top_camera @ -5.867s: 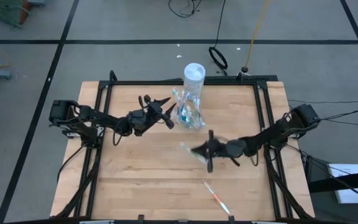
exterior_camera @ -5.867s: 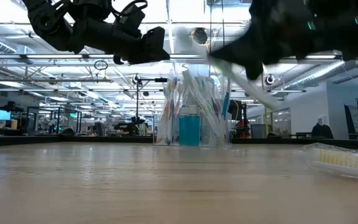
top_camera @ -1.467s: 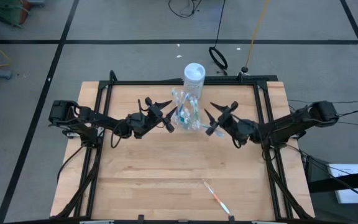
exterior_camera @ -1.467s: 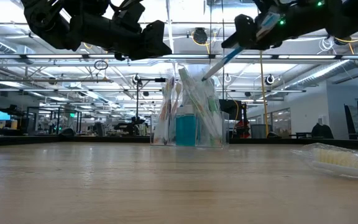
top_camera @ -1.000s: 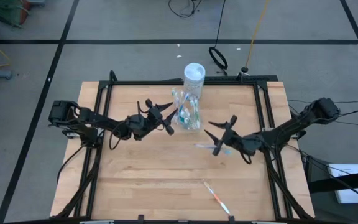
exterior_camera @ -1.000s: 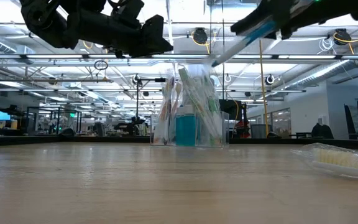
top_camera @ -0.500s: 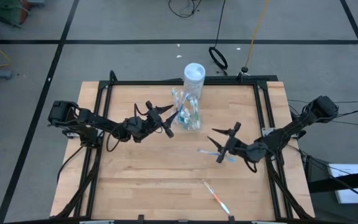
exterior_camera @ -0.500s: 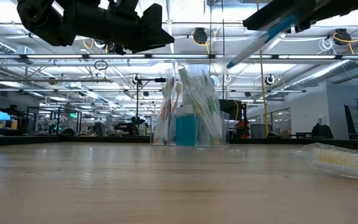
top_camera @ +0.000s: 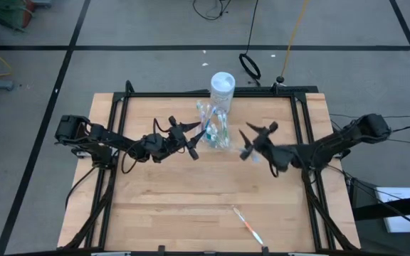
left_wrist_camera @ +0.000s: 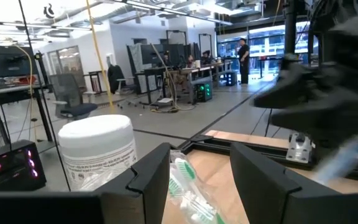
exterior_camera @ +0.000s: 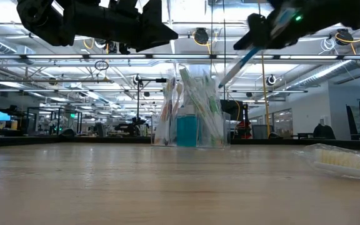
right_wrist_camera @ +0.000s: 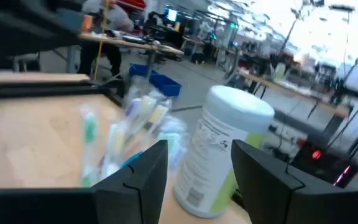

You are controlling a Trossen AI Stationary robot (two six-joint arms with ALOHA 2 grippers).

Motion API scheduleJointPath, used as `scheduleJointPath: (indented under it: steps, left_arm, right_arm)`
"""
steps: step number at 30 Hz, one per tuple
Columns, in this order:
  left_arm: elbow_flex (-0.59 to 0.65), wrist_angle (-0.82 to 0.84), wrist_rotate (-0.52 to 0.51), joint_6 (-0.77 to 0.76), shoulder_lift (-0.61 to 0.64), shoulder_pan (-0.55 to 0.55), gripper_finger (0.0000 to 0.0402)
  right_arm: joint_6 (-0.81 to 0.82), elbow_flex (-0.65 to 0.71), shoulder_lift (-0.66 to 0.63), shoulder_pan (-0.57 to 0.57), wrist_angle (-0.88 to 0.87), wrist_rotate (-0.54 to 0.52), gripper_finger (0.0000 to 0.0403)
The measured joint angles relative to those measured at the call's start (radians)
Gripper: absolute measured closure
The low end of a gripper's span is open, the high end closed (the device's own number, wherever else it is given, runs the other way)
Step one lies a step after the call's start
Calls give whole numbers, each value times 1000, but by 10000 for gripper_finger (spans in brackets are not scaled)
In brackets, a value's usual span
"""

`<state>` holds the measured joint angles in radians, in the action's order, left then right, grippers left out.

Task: Pick & Place toothbrushing station
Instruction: Put the blue toothbrush into the transparent organizer

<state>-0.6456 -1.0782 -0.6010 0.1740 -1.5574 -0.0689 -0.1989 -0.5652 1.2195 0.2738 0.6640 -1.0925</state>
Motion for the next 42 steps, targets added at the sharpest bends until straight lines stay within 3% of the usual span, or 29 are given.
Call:
scheduleJointPath:
  steps: [8,11,15,19,23,36,42]
  left_arm:
    - [0,46,2,16,0,0,227]
    - [0,73,20,15,0,0,227]
    - [0,127,116,9,1,9,227]
    - [0,195,258,6,0,26,227]
    - [0,202,322,-28,0,37,227]
    - [-27,249,338,-108,-100,53,227]
    - [-50,249,338,-130,-115,41,227]
  right_arm:
    - [233,0,25,-248,-20,344,234]
    - [266,1,57,-298,-28,387,234]
    - [295,1,97,-330,-32,462,234]
    - [311,1,114,-341,-65,465,234]
    - [352,1,121,-359,-105,469,234]
    - [276,0,108,-382,-137,521,236]
    - [186,1,50,-386,-204,521,300]
